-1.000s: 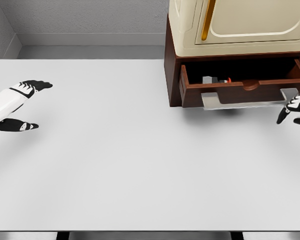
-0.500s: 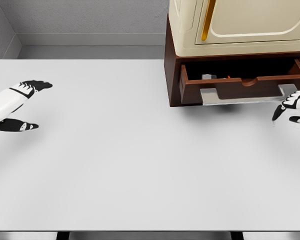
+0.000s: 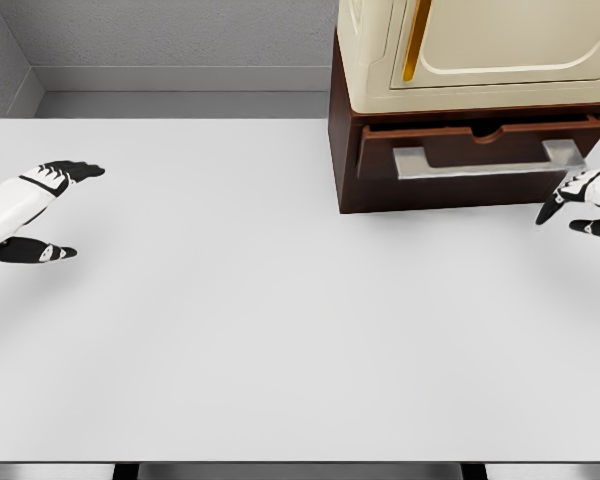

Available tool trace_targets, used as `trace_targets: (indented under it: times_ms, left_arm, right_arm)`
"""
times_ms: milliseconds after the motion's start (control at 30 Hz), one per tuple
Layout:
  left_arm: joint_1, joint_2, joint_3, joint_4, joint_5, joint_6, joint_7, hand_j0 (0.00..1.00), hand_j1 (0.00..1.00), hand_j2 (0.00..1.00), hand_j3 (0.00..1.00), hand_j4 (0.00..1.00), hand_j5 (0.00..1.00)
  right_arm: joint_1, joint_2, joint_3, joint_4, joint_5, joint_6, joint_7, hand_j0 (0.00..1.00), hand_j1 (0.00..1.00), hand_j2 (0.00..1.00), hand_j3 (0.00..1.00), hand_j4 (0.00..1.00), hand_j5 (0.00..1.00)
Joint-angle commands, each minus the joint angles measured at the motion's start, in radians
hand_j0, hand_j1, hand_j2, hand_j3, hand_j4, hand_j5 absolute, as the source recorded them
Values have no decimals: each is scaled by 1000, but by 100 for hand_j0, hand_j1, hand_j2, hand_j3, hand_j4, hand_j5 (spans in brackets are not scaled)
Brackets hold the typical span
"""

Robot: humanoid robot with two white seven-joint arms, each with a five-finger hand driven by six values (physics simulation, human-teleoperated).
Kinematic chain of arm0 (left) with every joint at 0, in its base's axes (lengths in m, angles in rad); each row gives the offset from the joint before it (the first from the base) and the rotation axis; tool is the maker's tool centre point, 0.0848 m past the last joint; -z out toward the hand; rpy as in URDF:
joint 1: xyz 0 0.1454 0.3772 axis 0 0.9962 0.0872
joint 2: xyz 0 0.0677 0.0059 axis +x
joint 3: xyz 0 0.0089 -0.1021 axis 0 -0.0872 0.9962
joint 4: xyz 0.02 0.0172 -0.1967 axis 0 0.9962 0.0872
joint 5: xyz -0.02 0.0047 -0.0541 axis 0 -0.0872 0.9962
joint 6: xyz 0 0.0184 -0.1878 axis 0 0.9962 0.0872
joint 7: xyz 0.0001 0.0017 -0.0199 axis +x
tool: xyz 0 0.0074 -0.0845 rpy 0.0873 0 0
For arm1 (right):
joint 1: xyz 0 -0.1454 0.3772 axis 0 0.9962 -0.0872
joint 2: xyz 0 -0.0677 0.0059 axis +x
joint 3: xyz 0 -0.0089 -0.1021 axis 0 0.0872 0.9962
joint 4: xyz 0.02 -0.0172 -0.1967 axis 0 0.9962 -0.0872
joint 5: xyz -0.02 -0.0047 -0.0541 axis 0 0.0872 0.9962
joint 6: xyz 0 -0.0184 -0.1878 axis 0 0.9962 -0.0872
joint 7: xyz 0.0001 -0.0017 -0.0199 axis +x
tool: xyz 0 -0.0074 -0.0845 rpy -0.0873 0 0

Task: Put the switch into the drawer with left arm, and close the drawer with right arm

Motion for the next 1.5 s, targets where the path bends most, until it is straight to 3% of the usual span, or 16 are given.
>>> trace_targets:
  times_ms: [0,367,500,733,833,1200,1300,1467]
  left_arm:
    - [0,0,0,0,7,2,1,100,100,100,100,100,100]
    - [0,-9,3,0,4,2,-3,100,100,100,100,100,100]
    - [0,-9,3,1,4,2,-6,100,100,100,100,100,100]
    - [0,-9,3,1,4,2,-6,100,100,100,100,100,100]
    - [0,-9,3,1,3,2,-6,100,100,100,100,100,100]
    - [0,-9,3,1,3,2,-6,100,100,100,100,100,100]
    - [0,-9,3,1,3,2,-6,100,100,100,100,100,100]
    - [0,-9,3,1,3,2,-6,100,100,100,100,100,100]
  right_arm:
    - [-2,12,19,14,-1,1,-1,57,57,57,57,57,57]
    - [-74,43,63,22,0,1,-1,59,59,59,59,59,59]
    - [-156,90,119,91,2,1,-1,59,59,59,59,59,59]
    - [-186,105,137,111,7,1,-1,60,60,60,60,60,60]
    - [-236,127,185,149,17,1,-1,60,60,60,60,60,60]
    - [-273,164,198,195,51,1,-1,62,62,62,62,62,62]
    - [-275,165,198,186,57,1,-1,64,64,64,64,64,64]
    - [-255,151,197,108,57,1,-1,64,64,64,64,64,64]
